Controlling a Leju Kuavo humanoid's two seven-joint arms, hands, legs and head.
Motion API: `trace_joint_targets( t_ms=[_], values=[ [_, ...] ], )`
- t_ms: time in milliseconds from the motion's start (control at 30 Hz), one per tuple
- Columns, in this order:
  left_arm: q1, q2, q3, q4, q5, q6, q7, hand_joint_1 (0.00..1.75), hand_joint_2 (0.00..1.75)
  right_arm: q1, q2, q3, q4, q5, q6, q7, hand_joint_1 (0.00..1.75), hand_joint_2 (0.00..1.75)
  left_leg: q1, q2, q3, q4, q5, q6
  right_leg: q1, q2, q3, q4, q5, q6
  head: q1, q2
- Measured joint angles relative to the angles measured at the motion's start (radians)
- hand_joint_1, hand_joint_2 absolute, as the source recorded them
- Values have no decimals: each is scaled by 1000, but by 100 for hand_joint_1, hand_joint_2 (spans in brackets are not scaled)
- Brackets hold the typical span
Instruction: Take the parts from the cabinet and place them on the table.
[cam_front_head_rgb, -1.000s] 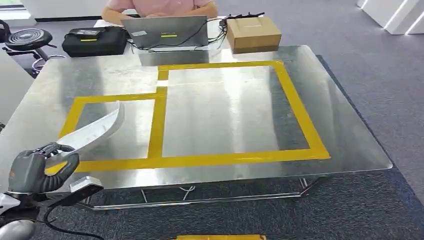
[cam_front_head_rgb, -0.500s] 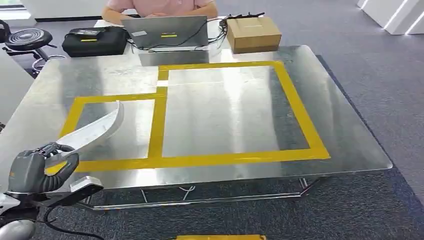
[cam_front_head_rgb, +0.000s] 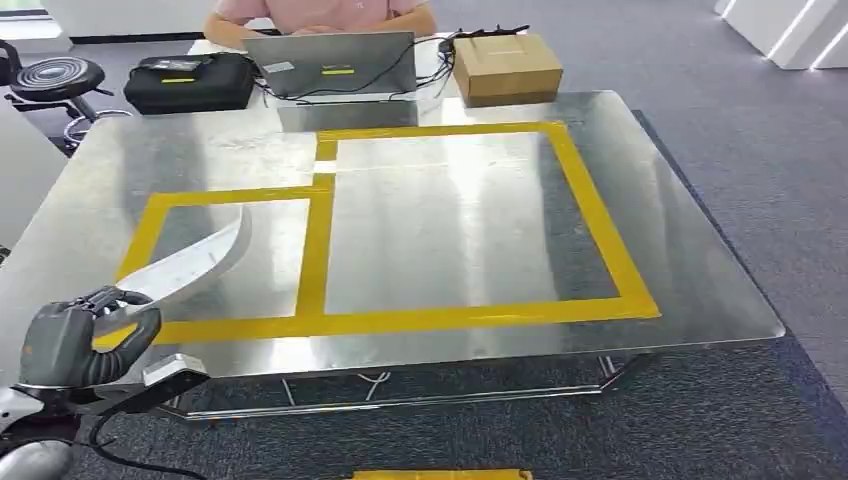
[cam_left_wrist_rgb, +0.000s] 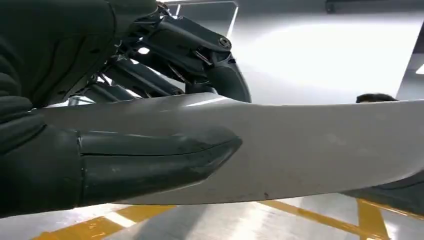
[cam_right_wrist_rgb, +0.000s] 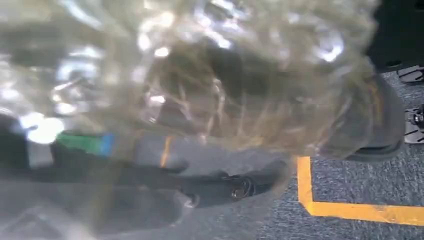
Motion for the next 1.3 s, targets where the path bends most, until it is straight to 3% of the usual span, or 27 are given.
trace_joint_targets(
  t_ms=[433, 733, 867, 1300],
  values=[
    [-2, 0, -11, 0, 0, 0, 4, 175, 175, -2, 0, 11, 0, 0, -6, 0, 0, 0, 0, 0, 0, 1, -1, 0, 0, 0, 0, 0, 0, 0, 0, 0],
    [10, 8, -10, 0, -14, 2, 19, 175, 175, 23, 0, -35, -11, 5, -15, 0, 0, 0, 0, 0, 4, -6, 0, 0, 1, 0, 6, -8, 1, 1, 0, 0],
    [10, 9, -11, 0, -16, 2, 19, 175, 175, 20, 0, -35, -11, 7, -16, 0, 0, 0, 0, 0, 28, -43, 14, 0, 1, 0, 30, -45, 16, 2, 0, 0],
    [10, 9, -13, 0, -18, 1, 19, 175, 175, 16, -2, -31, -11, 0, -16, 0, 0, 0, 1, 0, 144, -239, 93, 3, 2, 0, 150, -248, 96, 6, 0, 0]
  ],
)
